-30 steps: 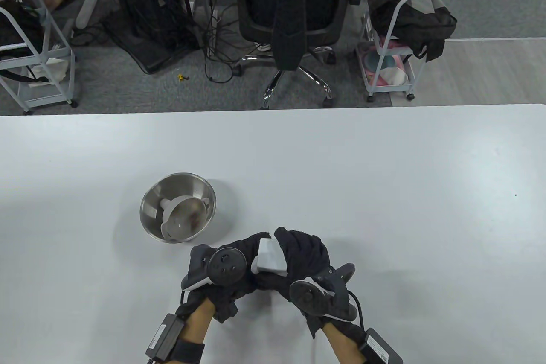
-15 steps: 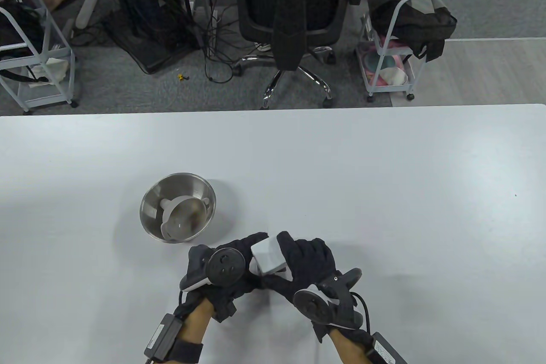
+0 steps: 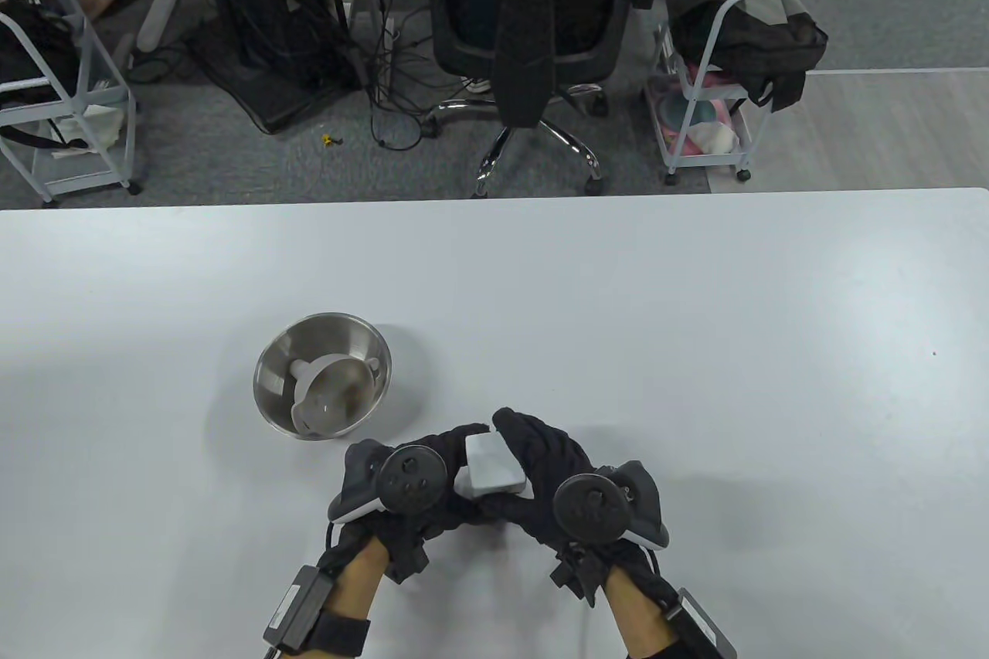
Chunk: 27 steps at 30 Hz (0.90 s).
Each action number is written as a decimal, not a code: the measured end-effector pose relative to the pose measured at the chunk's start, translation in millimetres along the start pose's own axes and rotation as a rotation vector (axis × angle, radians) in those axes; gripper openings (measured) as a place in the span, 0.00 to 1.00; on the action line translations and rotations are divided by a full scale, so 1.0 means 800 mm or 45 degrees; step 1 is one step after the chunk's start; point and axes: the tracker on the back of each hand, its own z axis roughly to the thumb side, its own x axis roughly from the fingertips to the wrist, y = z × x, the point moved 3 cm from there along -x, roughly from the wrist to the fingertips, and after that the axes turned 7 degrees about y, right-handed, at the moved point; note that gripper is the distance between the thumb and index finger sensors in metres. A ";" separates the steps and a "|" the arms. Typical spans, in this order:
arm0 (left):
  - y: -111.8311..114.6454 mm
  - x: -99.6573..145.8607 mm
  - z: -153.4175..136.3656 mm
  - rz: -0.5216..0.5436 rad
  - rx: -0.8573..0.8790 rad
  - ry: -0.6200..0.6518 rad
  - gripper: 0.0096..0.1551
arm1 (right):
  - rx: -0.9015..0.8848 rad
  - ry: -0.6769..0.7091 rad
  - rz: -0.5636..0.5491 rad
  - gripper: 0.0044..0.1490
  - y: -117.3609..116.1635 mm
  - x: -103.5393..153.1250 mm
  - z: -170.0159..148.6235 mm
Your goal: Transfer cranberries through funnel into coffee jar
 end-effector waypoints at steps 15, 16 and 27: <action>-0.001 0.009 -0.001 -0.159 -0.107 -0.008 0.76 | -0.007 0.002 0.009 0.77 0.007 0.012 -0.013; -0.010 0.012 -0.001 -0.127 -0.091 -0.011 0.76 | 0.018 0.002 -0.001 0.77 0.013 0.017 -0.014; -0.071 0.055 -0.012 0.056 -0.250 -0.113 0.77 | 0.305 -0.067 0.008 0.76 0.043 0.050 -0.041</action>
